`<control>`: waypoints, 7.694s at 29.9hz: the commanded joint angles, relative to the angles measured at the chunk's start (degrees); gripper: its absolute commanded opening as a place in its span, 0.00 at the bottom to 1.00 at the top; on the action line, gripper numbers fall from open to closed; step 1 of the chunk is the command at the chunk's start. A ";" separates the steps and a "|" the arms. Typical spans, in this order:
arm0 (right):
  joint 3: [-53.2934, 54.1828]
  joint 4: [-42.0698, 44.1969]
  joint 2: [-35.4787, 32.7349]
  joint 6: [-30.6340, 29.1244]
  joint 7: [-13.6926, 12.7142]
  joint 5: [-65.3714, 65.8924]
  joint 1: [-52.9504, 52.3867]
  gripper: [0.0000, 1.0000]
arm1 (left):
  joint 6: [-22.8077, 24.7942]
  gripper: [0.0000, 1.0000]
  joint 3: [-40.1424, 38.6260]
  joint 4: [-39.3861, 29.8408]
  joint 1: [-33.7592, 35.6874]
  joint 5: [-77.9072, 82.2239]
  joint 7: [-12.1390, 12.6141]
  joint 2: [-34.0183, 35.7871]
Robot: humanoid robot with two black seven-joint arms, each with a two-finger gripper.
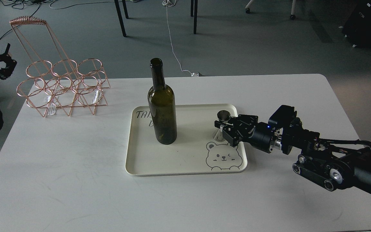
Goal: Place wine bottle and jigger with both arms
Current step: 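Reach the right gripper to the jigger on the tray and grasp it, then lift the jigger with the right gripper and carry it off the tray, then set the jigger down on the table and open the right gripper, then withdraw the right gripper and bring the left gripper toward the bottle, then close the left gripper around the neck of the green wine bottle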
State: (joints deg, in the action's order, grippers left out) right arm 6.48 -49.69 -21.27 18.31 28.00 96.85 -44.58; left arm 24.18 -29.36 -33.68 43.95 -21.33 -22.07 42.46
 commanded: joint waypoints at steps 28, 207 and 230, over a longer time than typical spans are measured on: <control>3.19 -2.17 -9.57 9.11 0.00 -0.34 -2.18 0.13 | -0.18 0.99 -0.08 0.02 0.17 -0.03 0.01 0.08; 18.84 11.54 -15.82 -33.51 0.00 -101.68 -10.88 0.91 | -19.34 0.72 4.75 -50.52 7.47 128.56 4.14 -0.88; 18.93 11.54 -15.82 -33.51 0.00 -101.59 -10.88 0.91 | -19.96 0.33 4.75 -50.52 6.06 128.47 3.79 -0.36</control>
State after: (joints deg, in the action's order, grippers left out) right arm 25.41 -38.15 -37.09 -15.21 28.00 -4.78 -55.46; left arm 4.13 -24.61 -84.20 50.03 107.14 -18.26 42.08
